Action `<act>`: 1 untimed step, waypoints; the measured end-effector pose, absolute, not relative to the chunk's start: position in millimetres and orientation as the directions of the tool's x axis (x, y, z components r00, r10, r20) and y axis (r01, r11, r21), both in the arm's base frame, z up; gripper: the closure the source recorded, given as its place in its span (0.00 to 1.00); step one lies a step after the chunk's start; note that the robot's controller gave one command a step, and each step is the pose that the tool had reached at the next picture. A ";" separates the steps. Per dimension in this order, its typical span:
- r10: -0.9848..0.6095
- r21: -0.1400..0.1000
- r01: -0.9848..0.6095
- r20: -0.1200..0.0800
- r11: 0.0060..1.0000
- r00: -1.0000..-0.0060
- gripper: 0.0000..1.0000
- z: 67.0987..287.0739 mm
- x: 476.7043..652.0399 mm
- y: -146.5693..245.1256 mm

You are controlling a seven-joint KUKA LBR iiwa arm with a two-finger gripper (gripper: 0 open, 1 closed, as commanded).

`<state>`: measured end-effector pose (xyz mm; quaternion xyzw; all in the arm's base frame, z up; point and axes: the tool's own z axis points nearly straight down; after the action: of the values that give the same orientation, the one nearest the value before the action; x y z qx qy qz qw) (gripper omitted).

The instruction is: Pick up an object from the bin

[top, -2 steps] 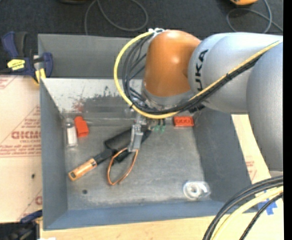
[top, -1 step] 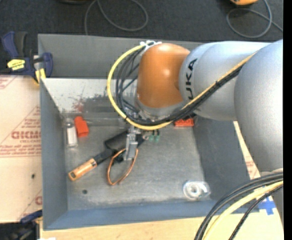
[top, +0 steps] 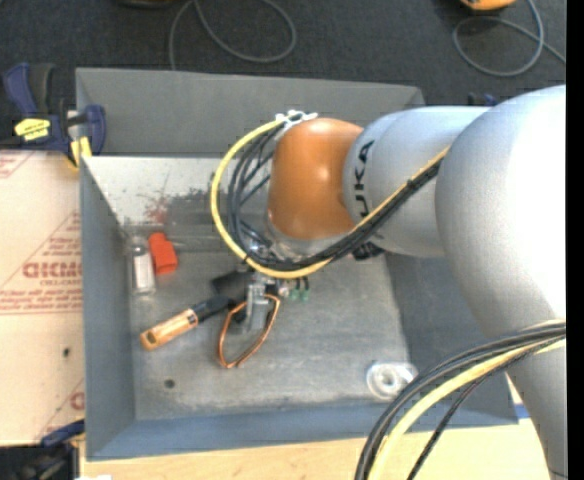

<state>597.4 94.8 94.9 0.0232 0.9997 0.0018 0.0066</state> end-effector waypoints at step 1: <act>0.140 0.004 0.140 -0.016 0.990 -0.990 1.00 74.3 607.5 79.4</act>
Offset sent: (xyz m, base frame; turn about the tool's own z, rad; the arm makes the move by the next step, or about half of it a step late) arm 0.0000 0.0000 0.0000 0.0000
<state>607.5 79.4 74.3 0.0700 0.9975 0.0013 0.0083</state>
